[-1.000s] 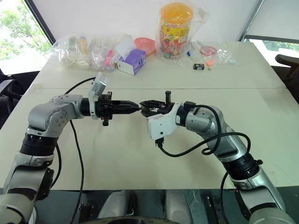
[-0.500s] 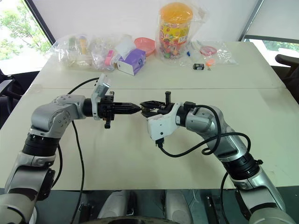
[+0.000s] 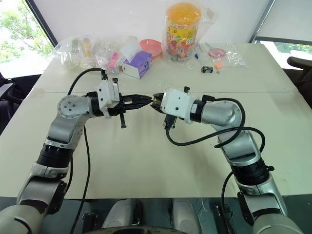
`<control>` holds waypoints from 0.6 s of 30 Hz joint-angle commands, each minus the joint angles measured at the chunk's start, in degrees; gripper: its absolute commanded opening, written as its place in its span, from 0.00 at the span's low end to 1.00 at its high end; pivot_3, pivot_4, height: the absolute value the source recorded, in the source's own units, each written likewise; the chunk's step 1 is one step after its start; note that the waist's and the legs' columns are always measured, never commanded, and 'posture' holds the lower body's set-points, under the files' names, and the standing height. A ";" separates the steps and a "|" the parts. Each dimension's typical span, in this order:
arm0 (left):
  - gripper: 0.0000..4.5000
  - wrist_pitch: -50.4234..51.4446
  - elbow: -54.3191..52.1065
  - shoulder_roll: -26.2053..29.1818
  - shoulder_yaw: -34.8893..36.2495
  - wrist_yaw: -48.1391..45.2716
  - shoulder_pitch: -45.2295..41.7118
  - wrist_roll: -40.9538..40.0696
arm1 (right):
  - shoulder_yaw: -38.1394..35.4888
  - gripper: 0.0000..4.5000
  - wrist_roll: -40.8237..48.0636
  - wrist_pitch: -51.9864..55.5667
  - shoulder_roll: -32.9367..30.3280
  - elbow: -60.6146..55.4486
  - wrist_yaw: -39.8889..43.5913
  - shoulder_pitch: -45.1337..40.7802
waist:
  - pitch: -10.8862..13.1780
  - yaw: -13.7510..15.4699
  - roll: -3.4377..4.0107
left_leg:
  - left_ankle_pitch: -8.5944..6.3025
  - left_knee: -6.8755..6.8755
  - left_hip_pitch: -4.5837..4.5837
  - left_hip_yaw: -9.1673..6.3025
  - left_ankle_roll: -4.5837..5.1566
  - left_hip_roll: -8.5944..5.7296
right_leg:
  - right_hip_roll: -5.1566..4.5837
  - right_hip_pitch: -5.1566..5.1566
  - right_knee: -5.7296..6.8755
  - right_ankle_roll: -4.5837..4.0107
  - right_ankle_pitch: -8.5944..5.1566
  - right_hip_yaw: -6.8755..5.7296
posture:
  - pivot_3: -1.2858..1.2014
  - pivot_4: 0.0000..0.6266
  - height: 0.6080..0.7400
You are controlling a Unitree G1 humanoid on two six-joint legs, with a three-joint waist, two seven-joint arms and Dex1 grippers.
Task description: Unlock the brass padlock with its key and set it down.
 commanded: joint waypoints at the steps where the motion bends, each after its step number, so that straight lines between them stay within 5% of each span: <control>1: 0.01 1.91 -0.08 -1.13 -0.73 1.36 -1.26 -0.38 | 1.30 0.16 3.29 0.06 0.72 -5.32 0.73 -2.07 | 0.00 -0.01 0.00 | -0.01 0.00 0.00 0.00 0.01 -0.02 | 0.02 0.00 0.00 0.00 0.00 0.00 | 0.52 0.24 1.00; 6: 0.01 23.87 -3.07 0.21 1.51 2.04 -1.70 -10.24 | 2.79 0.16 0.12 -4.38 -1.14 -4.32 0.66 -2.32 | 0.00 -0.08 0.00 | -0.01 0.00 -0.02 -0.01 0.02 -0.02 | 0.06 0.00 0.00 0.01 0.00 0.00 | 0.52 0.24 1.00; 12: 0.01 57.87 -6.37 2.30 9.03 5.78 -3.78 -32.27 | 6.47 0.16 -9.79 -21.00 -6.94 1.40 -0.38 -2.21 | 0.01 -0.36 -0.02 | -0.01 0.00 0.00 -0.08 0.02 0.02 | 0.13 0.00 0.01 0.01 0.00 0.00 | 0.52 0.24 1.00; 18: 0.67 66.41 -3.21 1.07 13.59 11.42 -5.31 -37.21 | 5.72 0.16 -10.80 -25.51 -7.36 3.62 -0.71 -1.59 | 0.02 -0.10 -0.04 | 0.00 0.02 -0.01 -0.08 -0.01 -0.02 | 0.02 0.01 0.01 0.01 0.00 0.00 | 0.52 0.24 1.00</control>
